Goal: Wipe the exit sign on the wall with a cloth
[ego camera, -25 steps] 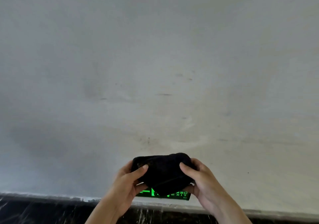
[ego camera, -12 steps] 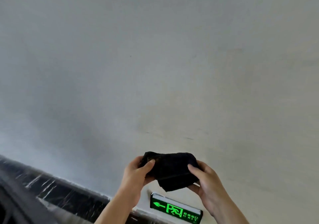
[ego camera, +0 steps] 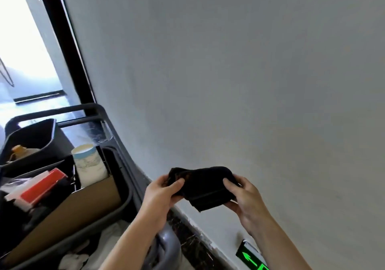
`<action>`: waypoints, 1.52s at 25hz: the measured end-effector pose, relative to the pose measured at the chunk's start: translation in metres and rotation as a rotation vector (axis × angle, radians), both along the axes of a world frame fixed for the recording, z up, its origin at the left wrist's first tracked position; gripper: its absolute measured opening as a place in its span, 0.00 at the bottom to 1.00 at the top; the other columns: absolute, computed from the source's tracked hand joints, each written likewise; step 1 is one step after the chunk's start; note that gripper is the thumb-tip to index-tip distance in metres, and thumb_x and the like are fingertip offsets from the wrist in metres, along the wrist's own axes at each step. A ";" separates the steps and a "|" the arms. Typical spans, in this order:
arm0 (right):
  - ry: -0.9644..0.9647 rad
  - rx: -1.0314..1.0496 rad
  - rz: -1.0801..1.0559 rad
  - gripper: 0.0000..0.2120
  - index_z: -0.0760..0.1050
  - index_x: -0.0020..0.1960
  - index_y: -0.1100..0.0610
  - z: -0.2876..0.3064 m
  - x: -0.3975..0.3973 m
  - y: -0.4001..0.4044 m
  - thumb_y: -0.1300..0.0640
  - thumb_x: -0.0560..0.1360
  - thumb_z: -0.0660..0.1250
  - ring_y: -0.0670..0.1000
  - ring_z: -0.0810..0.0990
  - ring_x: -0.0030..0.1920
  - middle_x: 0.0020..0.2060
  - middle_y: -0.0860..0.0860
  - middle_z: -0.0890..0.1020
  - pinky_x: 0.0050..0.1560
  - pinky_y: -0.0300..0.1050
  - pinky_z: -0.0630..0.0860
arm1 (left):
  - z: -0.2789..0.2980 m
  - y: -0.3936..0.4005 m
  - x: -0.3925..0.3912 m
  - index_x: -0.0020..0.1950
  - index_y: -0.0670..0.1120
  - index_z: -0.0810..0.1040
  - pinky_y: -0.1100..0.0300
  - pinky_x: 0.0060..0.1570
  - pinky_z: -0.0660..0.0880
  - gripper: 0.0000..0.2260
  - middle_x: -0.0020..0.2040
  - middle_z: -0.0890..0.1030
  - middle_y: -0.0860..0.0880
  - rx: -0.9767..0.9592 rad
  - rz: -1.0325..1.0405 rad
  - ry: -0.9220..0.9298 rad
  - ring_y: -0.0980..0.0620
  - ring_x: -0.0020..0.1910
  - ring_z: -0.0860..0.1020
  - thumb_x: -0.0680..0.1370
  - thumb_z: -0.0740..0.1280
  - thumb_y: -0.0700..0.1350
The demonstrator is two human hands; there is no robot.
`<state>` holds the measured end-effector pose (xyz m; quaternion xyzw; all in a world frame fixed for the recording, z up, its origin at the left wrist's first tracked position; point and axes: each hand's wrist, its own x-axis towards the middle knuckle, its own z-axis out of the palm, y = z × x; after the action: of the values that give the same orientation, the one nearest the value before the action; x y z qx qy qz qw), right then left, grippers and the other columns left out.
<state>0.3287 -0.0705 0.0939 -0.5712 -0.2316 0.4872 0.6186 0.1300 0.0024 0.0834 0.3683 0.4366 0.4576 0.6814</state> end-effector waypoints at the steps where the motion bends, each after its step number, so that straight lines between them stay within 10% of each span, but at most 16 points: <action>1: 0.009 0.000 0.049 0.11 0.78 0.56 0.58 -0.002 -0.014 0.013 0.61 0.74 0.71 0.52 0.84 0.48 0.50 0.55 0.84 0.34 0.40 0.81 | -0.002 0.005 -0.018 0.56 0.38 0.80 0.60 0.39 0.82 0.09 0.45 0.88 0.42 -0.006 0.023 -0.008 0.45 0.46 0.87 0.77 0.70 0.32; 15: -0.288 -0.135 0.258 0.09 0.79 0.51 0.56 -0.094 -0.139 0.140 0.63 0.71 0.72 0.52 0.84 0.46 0.46 0.54 0.85 0.41 0.42 0.79 | -0.094 0.032 -0.122 0.60 0.33 0.76 0.53 0.40 0.78 0.11 0.49 0.84 0.37 -0.447 0.447 -0.095 0.42 0.45 0.83 0.77 0.69 0.30; 21: -0.395 -0.249 0.231 0.05 0.81 0.44 0.54 -0.136 -0.130 0.153 0.62 0.70 0.74 0.53 0.84 0.44 0.42 0.53 0.86 0.46 0.50 0.81 | -0.120 0.035 -0.113 0.52 0.41 0.79 0.63 0.21 0.77 0.08 0.40 0.83 0.42 -0.649 0.527 -0.092 0.45 0.35 0.79 0.75 0.72 0.32; 30: -0.351 -0.281 0.264 0.03 0.81 0.41 0.56 -0.146 -0.128 0.146 0.58 0.72 0.72 0.55 0.83 0.40 0.37 0.54 0.85 0.46 0.56 0.80 | -0.110 0.030 -0.119 0.47 0.42 0.79 0.57 0.35 0.73 0.04 0.37 0.84 0.43 -0.582 0.388 0.089 0.44 0.35 0.80 0.76 0.73 0.35; 38: -0.593 -0.156 0.193 0.11 0.76 0.58 0.49 -0.085 -0.102 0.101 0.52 0.76 0.66 0.40 0.79 0.48 0.50 0.44 0.81 0.46 0.37 0.75 | -0.068 0.019 -0.139 0.48 0.44 0.83 0.59 0.34 0.79 0.04 0.39 0.85 0.44 -0.161 0.295 0.536 0.46 0.38 0.80 0.79 0.70 0.37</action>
<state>0.2268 0.0304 0.0087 -0.7094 -0.4170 0.3722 0.4292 -0.0094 0.0214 0.0157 0.3533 0.6843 0.4019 0.4953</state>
